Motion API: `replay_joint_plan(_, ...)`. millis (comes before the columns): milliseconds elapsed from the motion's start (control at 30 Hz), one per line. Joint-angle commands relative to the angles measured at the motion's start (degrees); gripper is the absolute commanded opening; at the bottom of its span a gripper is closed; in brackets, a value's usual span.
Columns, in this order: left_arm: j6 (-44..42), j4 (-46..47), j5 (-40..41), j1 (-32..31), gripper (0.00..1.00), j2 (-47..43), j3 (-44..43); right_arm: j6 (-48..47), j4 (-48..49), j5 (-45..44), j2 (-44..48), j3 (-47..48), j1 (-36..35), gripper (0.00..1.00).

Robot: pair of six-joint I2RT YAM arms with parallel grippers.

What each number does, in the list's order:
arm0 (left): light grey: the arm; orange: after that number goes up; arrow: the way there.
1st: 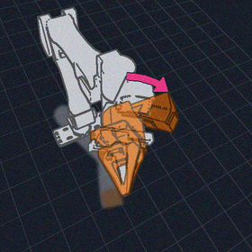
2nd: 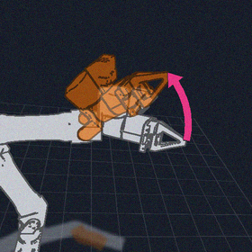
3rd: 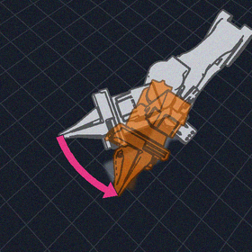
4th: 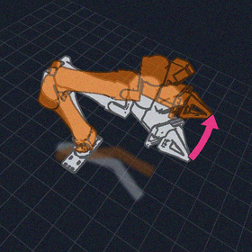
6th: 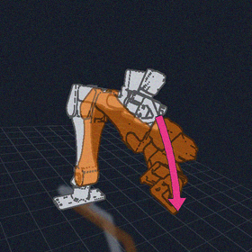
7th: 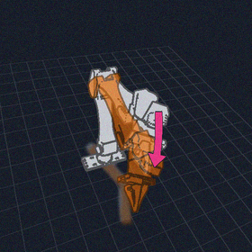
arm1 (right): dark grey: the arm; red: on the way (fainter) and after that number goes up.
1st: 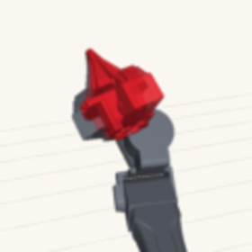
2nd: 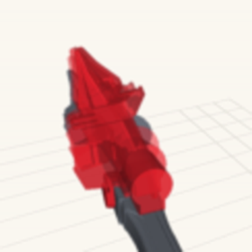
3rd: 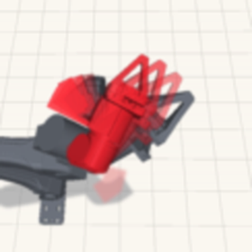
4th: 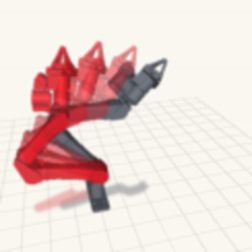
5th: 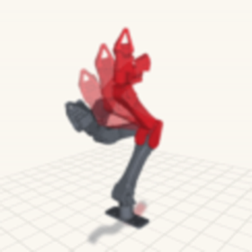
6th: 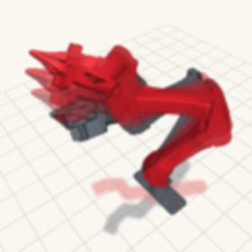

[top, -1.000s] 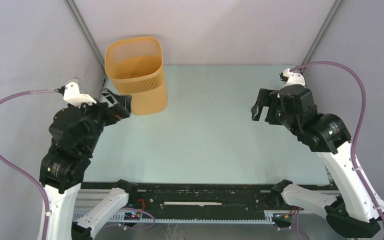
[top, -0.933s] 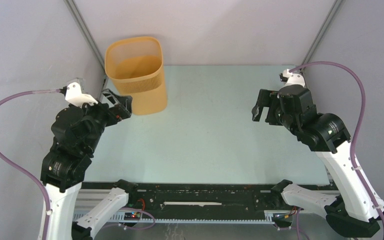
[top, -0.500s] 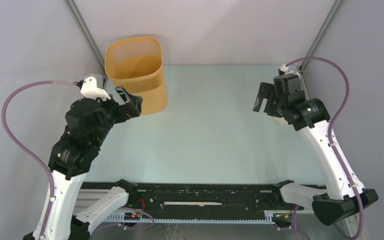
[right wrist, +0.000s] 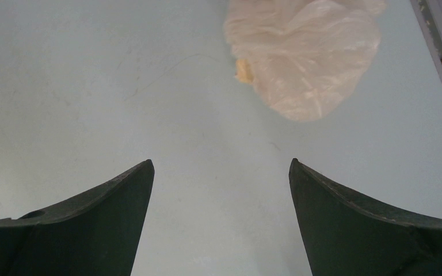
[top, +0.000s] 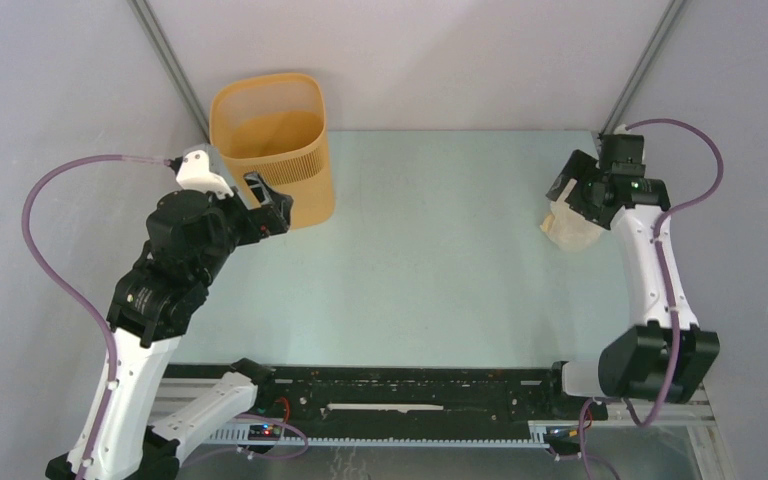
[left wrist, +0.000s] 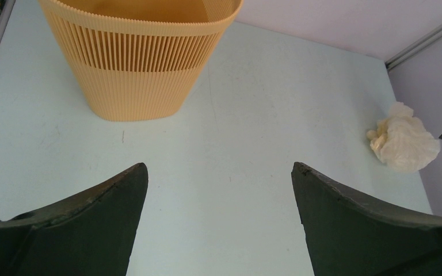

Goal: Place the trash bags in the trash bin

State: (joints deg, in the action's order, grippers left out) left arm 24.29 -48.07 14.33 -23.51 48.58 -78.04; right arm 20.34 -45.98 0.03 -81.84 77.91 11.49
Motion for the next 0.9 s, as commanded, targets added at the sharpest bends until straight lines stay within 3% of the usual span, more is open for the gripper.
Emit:
replay_joint_plan(0, -3.06, 3.82, -0.05, -0.32, 1.0, 0.27, 1.25, -0.56, 4.61, 4.92, -4.73, 0.06, 3.92, 0.93)
replay_joint_plan(133, -5.55, 4.56, 0.42, -0.31, 1.0, 2.15, 0.31, -1.9, 5.09, 3.26, -10.83, 3.22, 3.61, 0.92)
replay_joint_plan(333, -8.36, 8.21, -0.44, -0.36, 1.0, 3.72, 0.97, -3.33, 0.18, -12.51, -22.59, 13.77, -0.95, 0.93)
replay_joint_plan(667, -11.84, 9.19, -1.11, -0.31, 1.0, 8.11, -1.57, -5.35, -1.79, -31.54, -31.01, 21.35, -8.84, 0.95)
replay_joint_plan(867, -12.39, 9.22, -1.61, -0.31, 1.0, 8.97, -1.94, -7.6, -1.16, -36.2, -36.07, 22.6, -10.66, 0.96)
